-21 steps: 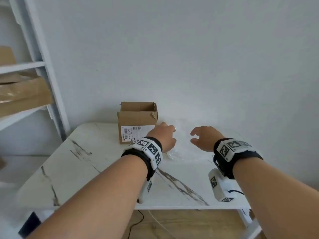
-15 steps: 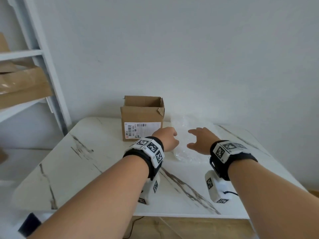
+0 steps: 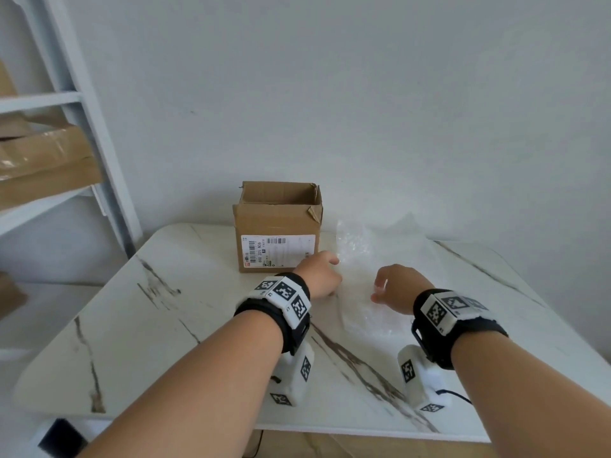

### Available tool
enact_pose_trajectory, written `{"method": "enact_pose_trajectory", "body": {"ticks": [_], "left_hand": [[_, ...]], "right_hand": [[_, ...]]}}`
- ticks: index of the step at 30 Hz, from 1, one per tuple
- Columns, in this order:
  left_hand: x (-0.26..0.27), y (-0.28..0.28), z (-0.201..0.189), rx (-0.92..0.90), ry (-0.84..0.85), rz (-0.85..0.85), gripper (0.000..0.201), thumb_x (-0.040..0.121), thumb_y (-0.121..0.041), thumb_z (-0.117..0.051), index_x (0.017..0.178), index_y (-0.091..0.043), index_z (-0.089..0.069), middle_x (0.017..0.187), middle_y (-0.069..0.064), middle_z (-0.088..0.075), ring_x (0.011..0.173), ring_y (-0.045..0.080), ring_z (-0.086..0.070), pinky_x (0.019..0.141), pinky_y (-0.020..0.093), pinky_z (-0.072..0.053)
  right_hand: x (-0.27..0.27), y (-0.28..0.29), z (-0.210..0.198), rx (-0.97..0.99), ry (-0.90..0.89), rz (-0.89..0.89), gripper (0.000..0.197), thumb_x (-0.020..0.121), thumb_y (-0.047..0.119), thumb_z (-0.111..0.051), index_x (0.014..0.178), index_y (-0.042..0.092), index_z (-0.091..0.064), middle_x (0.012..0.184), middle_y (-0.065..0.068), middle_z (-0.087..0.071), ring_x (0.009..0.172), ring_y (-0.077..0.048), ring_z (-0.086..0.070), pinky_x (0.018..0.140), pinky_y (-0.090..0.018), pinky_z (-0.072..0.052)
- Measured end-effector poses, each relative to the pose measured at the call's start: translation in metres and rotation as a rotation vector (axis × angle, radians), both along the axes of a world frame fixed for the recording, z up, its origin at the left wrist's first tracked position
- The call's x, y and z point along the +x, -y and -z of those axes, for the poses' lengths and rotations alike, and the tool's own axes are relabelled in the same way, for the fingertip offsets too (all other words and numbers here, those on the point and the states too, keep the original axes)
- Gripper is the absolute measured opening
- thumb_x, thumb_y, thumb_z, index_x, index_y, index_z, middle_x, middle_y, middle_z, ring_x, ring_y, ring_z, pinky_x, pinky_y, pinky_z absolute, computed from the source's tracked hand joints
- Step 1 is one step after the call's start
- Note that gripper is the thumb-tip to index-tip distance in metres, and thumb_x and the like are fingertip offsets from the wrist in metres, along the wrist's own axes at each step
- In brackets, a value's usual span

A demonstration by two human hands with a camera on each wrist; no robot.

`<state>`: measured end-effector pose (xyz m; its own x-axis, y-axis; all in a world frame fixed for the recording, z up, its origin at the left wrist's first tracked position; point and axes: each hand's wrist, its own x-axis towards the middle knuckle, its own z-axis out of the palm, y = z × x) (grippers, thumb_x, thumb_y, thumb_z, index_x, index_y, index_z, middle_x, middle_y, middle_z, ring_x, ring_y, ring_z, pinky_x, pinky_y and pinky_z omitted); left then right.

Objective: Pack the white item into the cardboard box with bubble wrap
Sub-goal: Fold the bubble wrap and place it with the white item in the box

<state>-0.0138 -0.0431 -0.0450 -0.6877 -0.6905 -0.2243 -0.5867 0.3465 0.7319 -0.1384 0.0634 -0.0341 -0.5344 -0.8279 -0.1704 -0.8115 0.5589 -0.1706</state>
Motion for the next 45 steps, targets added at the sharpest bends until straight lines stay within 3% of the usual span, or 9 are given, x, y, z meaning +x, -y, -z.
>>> {"method": "enact_pose_trajectory", "body": {"ticks": [7, 13, 18, 22, 26, 30, 36, 42, 45], "left_hand": [[-0.007, -0.018, -0.009, -0.002, -0.216, -0.067, 0.044, 0.092, -0.019, -0.052, 0.135, -0.028, -0.05, 0.11, 0.005, -0.064, 0.083, 0.017, -0.066, 0.068, 0.026, -0.052], [-0.004, -0.022, -0.023, 0.054, -0.313, -0.097, 0.042, 0.087, -0.027, -0.066, 0.129, -0.021, -0.06, 0.115, 0.002, -0.052, 0.102, 0.019, -0.062, 0.081, 0.026, -0.054], [0.007, -0.02, -0.036, 0.013, -0.347, -0.107, 0.048, 0.081, 0.004, -0.065, 0.124, -0.019, -0.065, 0.111, 0.005, -0.06, 0.09, 0.015, -0.06, 0.083, 0.027, -0.054], [0.016, -0.021, -0.046, 0.017, -0.394, -0.12, 0.051, 0.082, 0.013, -0.057, 0.118, -0.02, -0.069, 0.127, 0.001, -0.06, 0.092, 0.006, -0.057, 0.091, 0.034, -0.054], [0.027, -0.022, -0.059, 0.055, -0.456, -0.069, 0.055, 0.08, 0.01, -0.067, 0.127, -0.019, -0.062, 0.13, -0.002, -0.06, 0.112, 0.007, -0.051, 0.09, 0.023, -0.05], [0.039, -0.023, -0.066, 0.153, -0.488, -0.015, 0.068, 0.076, 0.021, -0.063, 0.127, -0.023, -0.061, 0.129, 0.0, -0.055, 0.106, 0.015, -0.057, 0.084, 0.028, -0.057], [0.055, -0.027, -0.079, 0.207, -0.544, 0.09, 0.05, 0.079, 0.019, -0.061, 0.099, -0.025, -0.074, 0.109, 0.001, -0.066, 0.085, 0.011, -0.062, 0.08, 0.022, -0.056], [0.066, -0.025, -0.084, 0.141, -0.473, 0.064, 0.072, 0.074, 0.013, -0.071, 0.134, -0.024, -0.056, 0.142, 0.004, -0.048, 0.136, 0.017, -0.042, 0.101, 0.032, -0.049], [0.072, -0.029, -0.088, -0.013, -0.294, 0.116, 0.08, 0.078, 0.013, -0.066, 0.142, -0.03, -0.046, 0.155, 0.003, -0.033, 0.136, 0.017, -0.041, 0.096, 0.023, -0.046]], "right_hand": [[-0.003, -0.024, -0.005, -0.245, 0.008, 0.01, 0.012, 0.084, 0.027, -0.062, 0.09, 0.017, -0.063, 0.091, 0.0, -0.066, 0.087, -0.02, -0.063, 0.074, -0.032, -0.052], [-0.001, -0.037, -0.009, -0.419, 0.037, -0.081, 0.015, 0.079, 0.027, -0.069, 0.075, 0.023, -0.056, 0.083, 0.005, -0.062, 0.079, -0.016, -0.06, 0.072, -0.03, -0.051], [-0.001, -0.044, -0.012, -0.479, 0.08, -0.152, 0.023, 0.075, 0.047, -0.071, 0.067, 0.032, -0.056, 0.081, 0.012, -0.06, 0.08, -0.009, -0.06, 0.073, -0.026, -0.051], [-0.001, -0.043, -0.018, -0.59, 0.022, -0.162, 0.03, 0.079, 0.049, -0.065, 0.105, 0.033, -0.065, 0.113, 0.011, -0.063, 0.107, -0.009, -0.057, 0.089, -0.024, -0.045], [0.006, -0.04, -0.028, -0.427, -0.011, -0.277, 0.094, 0.068, 0.056, -0.073, 0.148, 0.034, -0.027, 0.158, 0.01, -0.023, 0.146, -0.011, -0.017, 0.118, -0.036, -0.024], [0.019, -0.032, -0.031, -0.346, -0.004, -0.304, 0.124, 0.059, 0.062, -0.077, 0.153, 0.029, -0.003, 0.162, 0.01, -0.006, 0.149, -0.013, -0.001, 0.12, -0.047, -0.016], [0.027, -0.03, -0.035, -0.324, -0.007, -0.307, 0.126, 0.054, 0.064, -0.078, 0.151, 0.034, -0.003, 0.162, 0.009, -0.006, 0.15, -0.017, 0.002, 0.119, -0.054, -0.012], [0.039, -0.03, -0.046, -0.398, 0.057, -0.312, 0.124, 0.052, 0.063, -0.08, 0.149, 0.037, -0.007, 0.161, 0.007, -0.007, 0.15, -0.016, 0.001, 0.119, -0.049, -0.016], [0.043, -0.029, -0.049, -0.39, 0.054, -0.314, 0.123, 0.054, 0.061, -0.08, 0.15, 0.036, -0.008, 0.161, 0.007, -0.007, 0.15, -0.016, 0.001, 0.12, -0.046, -0.016]]}}
